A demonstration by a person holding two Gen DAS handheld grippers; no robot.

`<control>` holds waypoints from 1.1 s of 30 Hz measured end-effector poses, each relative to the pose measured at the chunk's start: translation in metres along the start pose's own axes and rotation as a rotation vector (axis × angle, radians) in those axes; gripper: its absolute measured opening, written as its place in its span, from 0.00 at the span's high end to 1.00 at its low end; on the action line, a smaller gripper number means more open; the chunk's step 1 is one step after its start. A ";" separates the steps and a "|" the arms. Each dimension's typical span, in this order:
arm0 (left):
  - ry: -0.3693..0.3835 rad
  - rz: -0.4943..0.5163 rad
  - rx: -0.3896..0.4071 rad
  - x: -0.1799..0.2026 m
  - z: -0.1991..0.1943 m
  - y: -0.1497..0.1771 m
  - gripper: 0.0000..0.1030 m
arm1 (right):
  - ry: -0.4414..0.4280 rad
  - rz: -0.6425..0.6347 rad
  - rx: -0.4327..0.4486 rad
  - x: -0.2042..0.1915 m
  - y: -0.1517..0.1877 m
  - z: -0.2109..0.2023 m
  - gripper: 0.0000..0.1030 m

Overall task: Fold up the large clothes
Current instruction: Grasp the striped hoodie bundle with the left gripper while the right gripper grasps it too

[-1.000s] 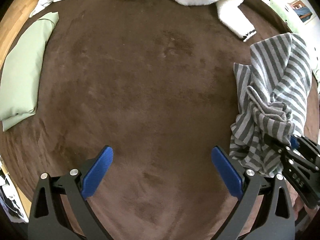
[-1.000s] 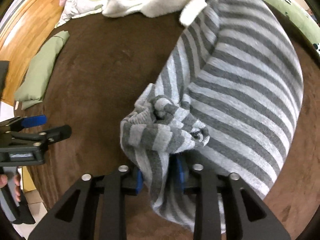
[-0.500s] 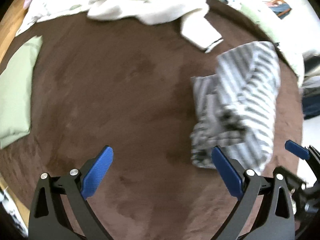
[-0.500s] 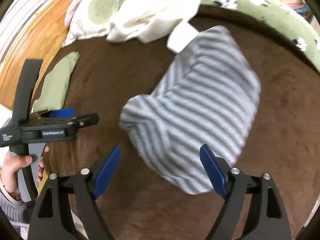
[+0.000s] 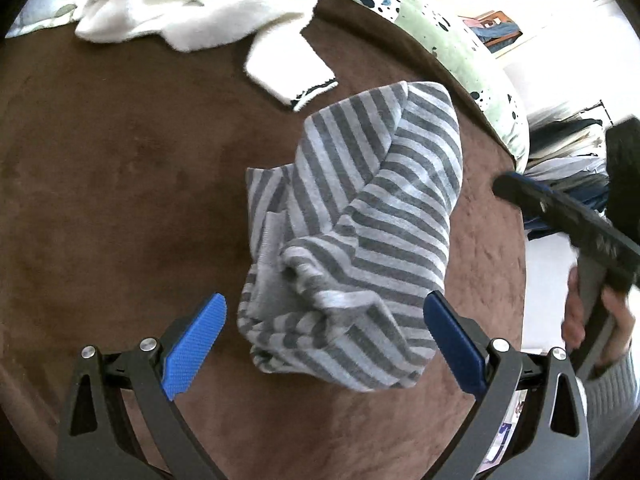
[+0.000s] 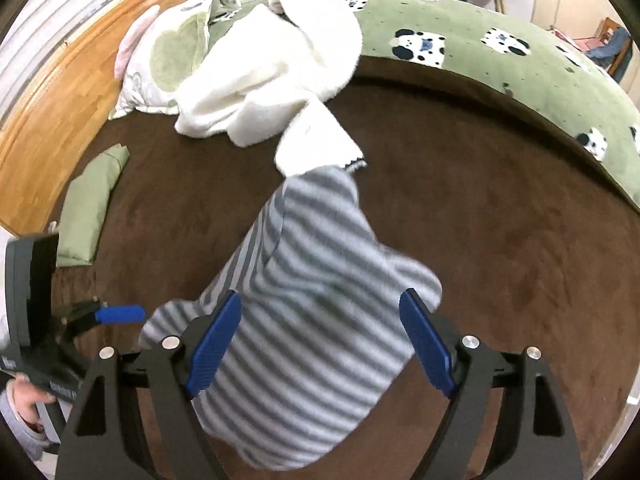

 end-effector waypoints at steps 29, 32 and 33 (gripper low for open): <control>0.008 -0.004 -0.109 0.016 0.042 0.049 0.65 | 0.032 -0.132 -0.134 -0.014 -0.039 0.087 0.82; -0.003 -0.019 -0.128 0.005 0.047 0.060 0.65 | 0.062 -0.162 -0.174 -0.021 -0.038 0.108 0.82; -0.009 -0.020 -0.139 0.003 0.050 0.063 0.65 | 0.076 -0.171 -0.197 -0.024 -0.035 0.119 0.82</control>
Point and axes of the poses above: each gripper's, at about its wrist camera, not at the fingertips, and z roughly the way its jaws point, x to its right, y to its underside, the point moved 6 cm from there along z, roughly the way its jaws point, and after that the axes turned 14 degrees about z, right-handed, at the moved point
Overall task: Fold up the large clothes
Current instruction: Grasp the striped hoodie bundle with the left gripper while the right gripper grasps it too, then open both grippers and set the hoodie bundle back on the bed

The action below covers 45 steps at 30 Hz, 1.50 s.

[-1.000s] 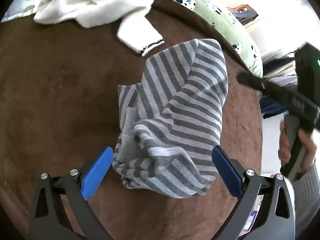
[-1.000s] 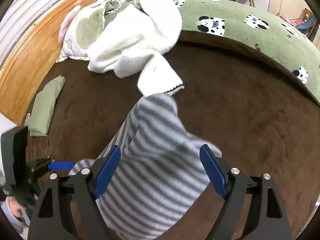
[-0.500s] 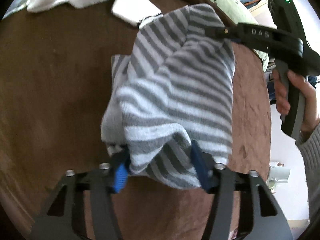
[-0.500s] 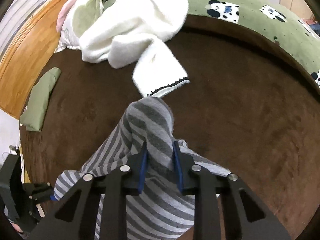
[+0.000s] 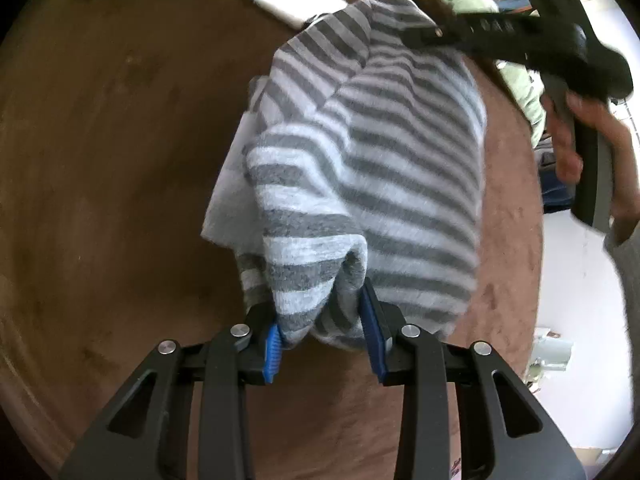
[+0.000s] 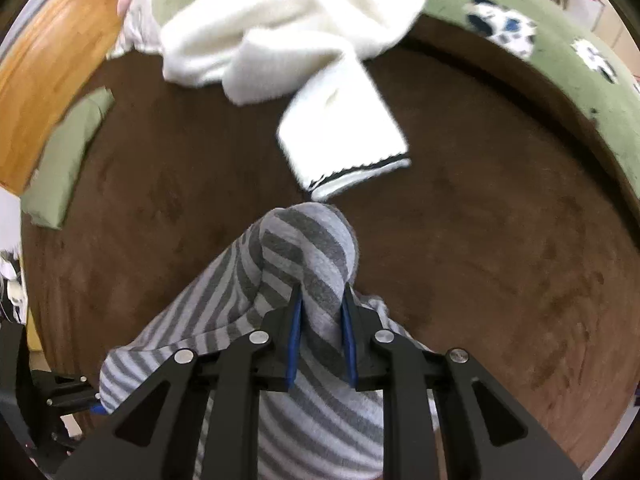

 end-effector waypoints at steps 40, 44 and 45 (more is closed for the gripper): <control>0.027 0.150 0.043 -0.023 -0.042 -0.020 0.06 | -0.049 0.355 0.197 0.062 0.093 -0.074 0.11; 0.055 0.126 0.065 -0.032 -0.051 -0.026 0.06 | -0.143 0.436 0.217 0.073 0.120 -0.078 0.11; 0.067 0.129 0.065 -0.034 -0.049 -0.030 0.06 | -0.174 0.458 0.216 0.075 0.126 -0.077 0.11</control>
Point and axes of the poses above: each gripper's, at about its wrist camera, not at the fingertips, and z roughly the way its jaws point, x to its right, y to its underside, the point moved 6 cm from there along z, roughly the way its jaws point, and after that the axes turned 14 degrees about z, right-handed, at the moved point
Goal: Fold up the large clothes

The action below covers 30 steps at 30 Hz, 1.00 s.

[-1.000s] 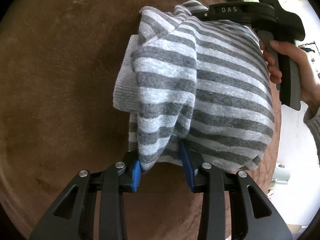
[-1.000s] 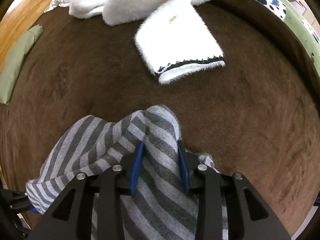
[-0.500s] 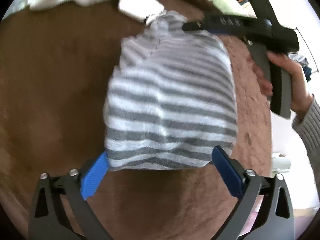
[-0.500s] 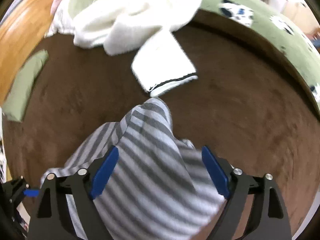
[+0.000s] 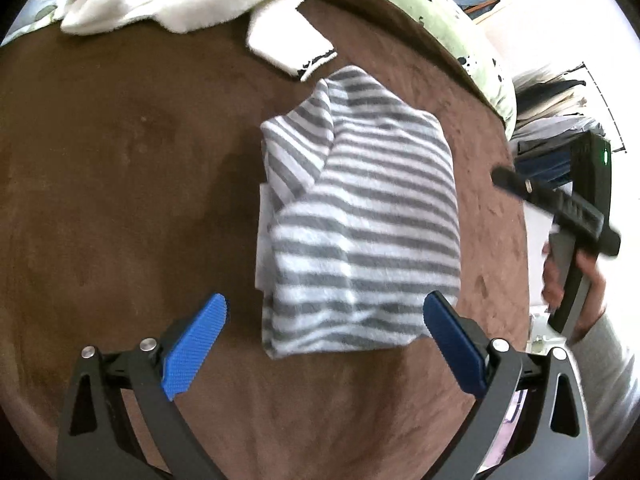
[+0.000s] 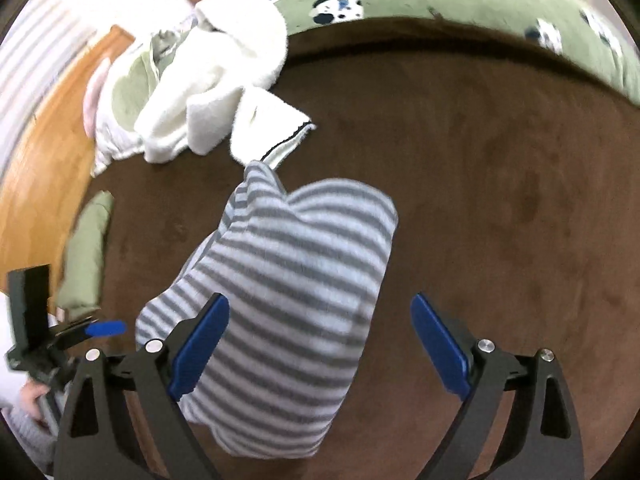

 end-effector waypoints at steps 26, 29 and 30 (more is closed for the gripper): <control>0.358 -0.047 -0.088 -0.028 0.119 -0.008 0.05 | -0.397 0.210 -0.268 0.035 0.028 0.098 0.05; 0.376 -0.047 -0.071 -0.030 0.118 -0.004 0.05 | -0.441 0.228 -0.300 0.034 0.028 0.105 0.05; 0.378 -0.047 -0.069 -0.030 0.119 -0.004 0.05 | -0.452 0.234 -0.306 0.034 0.028 0.107 0.05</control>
Point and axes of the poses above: each gripper's, at about its wrist camera, not at the fingertips, and z roughly the way its jaws point, x to its right, y to its underside, the point moved 6 cm from there along z, roughly the way its jaws point, and after that the axes turned 14 degrees about z, right-handed, at the moved point
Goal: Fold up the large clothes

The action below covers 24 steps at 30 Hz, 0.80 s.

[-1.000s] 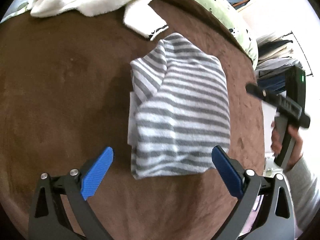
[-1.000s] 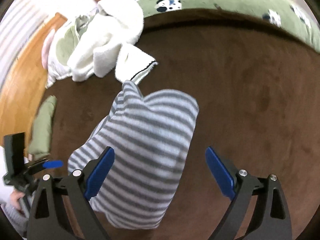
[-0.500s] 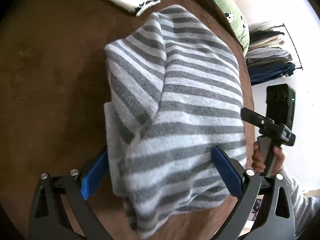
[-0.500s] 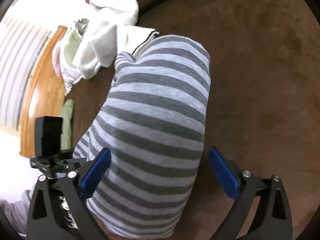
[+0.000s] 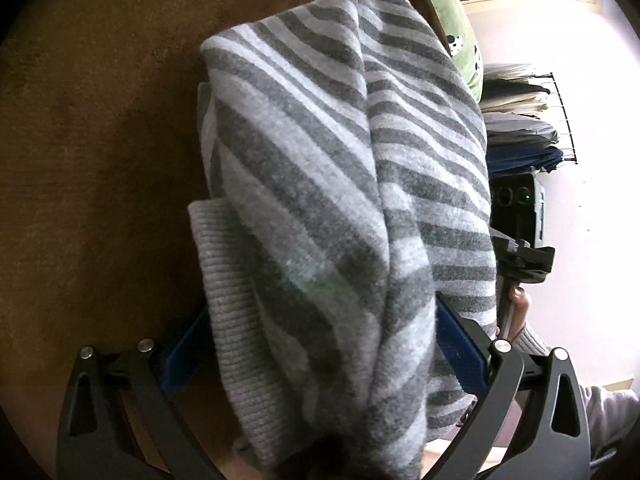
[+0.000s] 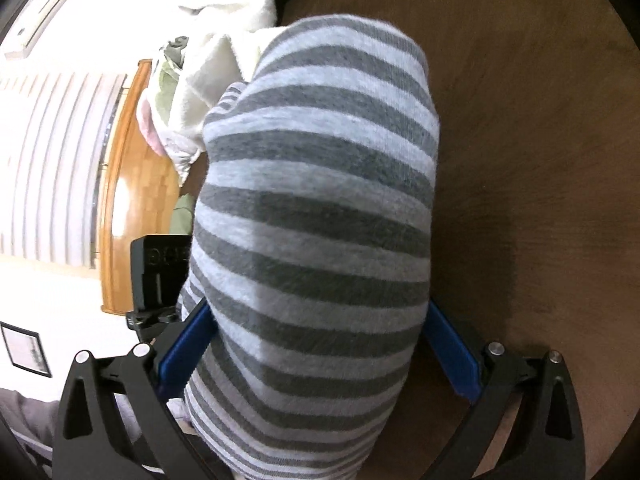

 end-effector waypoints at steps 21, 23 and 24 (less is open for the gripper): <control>0.019 -0.139 0.024 0.032 0.035 -0.013 0.05 | -0.052 0.100 0.017 0.004 0.003 0.005 0.04; 0.026 -0.140 0.027 0.031 0.037 -0.013 0.05 | -0.037 0.103 0.030 0.003 0.003 0.005 0.05; 0.022 -0.136 0.029 0.031 0.037 -0.014 0.07 | -0.032 0.105 0.042 0.002 0.004 0.005 0.07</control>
Point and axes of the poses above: each gripper's, at about its wrist camera, not at the fingertips, and z roughly the way its jaws point, x to its right, y to its underside, the point moved 6 cm from there along z, roughly the way its jaws point, and after that the axes turned 14 degrees about z, right-handed, at the moved point
